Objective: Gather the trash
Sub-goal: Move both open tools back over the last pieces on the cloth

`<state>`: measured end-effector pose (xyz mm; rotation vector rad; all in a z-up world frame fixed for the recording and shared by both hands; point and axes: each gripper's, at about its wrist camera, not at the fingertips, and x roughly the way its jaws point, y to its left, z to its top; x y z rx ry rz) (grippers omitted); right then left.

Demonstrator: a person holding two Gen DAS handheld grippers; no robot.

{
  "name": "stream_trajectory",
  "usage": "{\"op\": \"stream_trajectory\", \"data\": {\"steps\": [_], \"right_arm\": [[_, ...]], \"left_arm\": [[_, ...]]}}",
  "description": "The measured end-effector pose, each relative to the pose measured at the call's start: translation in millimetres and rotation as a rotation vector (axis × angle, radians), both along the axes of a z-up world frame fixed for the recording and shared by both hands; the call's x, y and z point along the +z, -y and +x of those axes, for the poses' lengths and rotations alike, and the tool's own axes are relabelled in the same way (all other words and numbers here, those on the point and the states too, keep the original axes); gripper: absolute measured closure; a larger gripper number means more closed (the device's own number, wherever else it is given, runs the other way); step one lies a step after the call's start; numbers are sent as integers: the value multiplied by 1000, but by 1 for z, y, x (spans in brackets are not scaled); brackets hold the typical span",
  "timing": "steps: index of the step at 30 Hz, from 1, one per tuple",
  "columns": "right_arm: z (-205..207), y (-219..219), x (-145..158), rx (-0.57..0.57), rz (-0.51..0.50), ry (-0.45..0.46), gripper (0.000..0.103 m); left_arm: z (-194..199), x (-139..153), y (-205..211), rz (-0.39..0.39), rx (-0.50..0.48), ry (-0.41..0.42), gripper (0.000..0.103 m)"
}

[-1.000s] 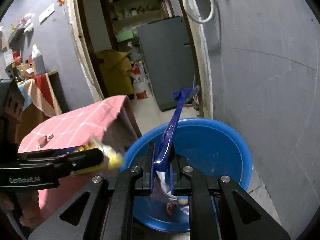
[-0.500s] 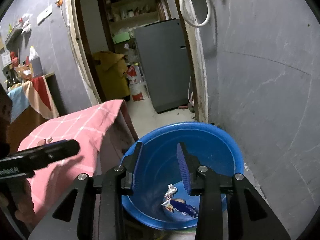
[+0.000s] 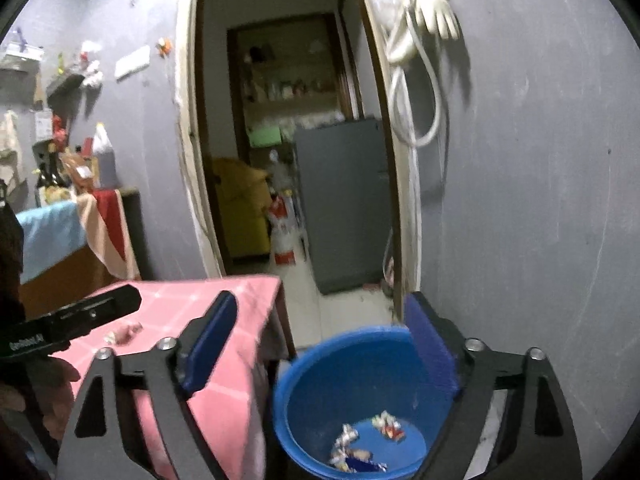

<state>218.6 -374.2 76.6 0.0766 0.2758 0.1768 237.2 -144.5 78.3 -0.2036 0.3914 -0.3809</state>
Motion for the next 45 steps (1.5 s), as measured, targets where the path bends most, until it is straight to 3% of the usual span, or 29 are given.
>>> {"op": "stream_trajectory", "data": {"steps": [2,12,23,36,45], "right_arm": [[-8,-6,9,11,8,43,0],[-33,-52,40,93,22,165,0],[-40,-111,48,207,26,196,0],[-18,-170,16,299,1,90,0],[34,-208,-27,364,-52,-136,0]], "left_arm": [[-10,8,-11,8,30,46,4],[-47,32,-63,22,136,171,2],[-80,36,-123,64,259,229,2],[-77,-5,-185,121,366,133,2],[-51,-38,-208,174,421,23,2]]}}
